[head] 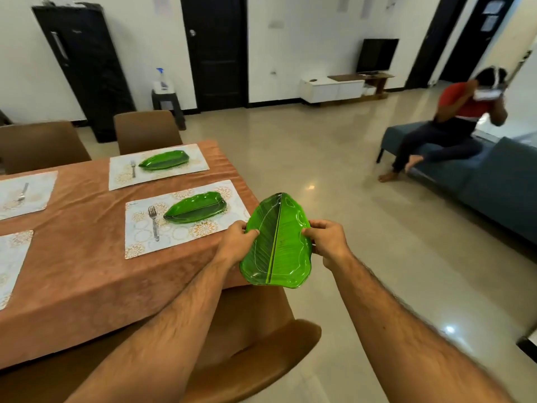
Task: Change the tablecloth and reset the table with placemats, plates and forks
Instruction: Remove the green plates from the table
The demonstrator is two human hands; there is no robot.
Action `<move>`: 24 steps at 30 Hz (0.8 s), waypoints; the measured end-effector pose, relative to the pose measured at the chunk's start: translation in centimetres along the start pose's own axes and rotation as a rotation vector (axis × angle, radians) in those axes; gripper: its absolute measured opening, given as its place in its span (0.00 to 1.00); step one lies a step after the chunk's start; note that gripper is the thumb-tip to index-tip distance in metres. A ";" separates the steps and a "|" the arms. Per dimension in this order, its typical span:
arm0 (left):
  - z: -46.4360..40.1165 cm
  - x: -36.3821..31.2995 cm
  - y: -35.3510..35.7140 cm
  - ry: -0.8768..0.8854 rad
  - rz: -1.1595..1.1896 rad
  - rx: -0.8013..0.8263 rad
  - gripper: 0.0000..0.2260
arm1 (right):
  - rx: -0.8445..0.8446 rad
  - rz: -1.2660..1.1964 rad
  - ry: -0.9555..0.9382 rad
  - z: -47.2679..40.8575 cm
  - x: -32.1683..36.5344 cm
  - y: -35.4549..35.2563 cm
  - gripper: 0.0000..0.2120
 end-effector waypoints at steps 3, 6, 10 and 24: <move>-3.0 -0.5 0.8 -0.036 0.014 -0.072 0.09 | 0.059 0.022 0.009 -4.8 0.6 0.4 0.10; -6.6 -0.8 1.2 -0.059 -0.013 -0.142 0.07 | 0.125 0.036 0.017 -9.4 1.2 1.5 0.10; -10.6 -1.2 1.3 -0.088 -0.032 -0.208 0.07 | 0.193 0.051 0.022 -14.5 2.6 2.8 0.09; -17.8 -1.3 3.1 -0.318 0.127 -0.559 0.06 | 0.546 0.218 0.045 -30.7 4.8 9.1 0.11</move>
Point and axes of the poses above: each hand's wrist, its own z-axis away from the middle knuckle, its own y-axis out of the palm, x = y × z, the point moved 7 cm from there along -z, towards the middle knuckle
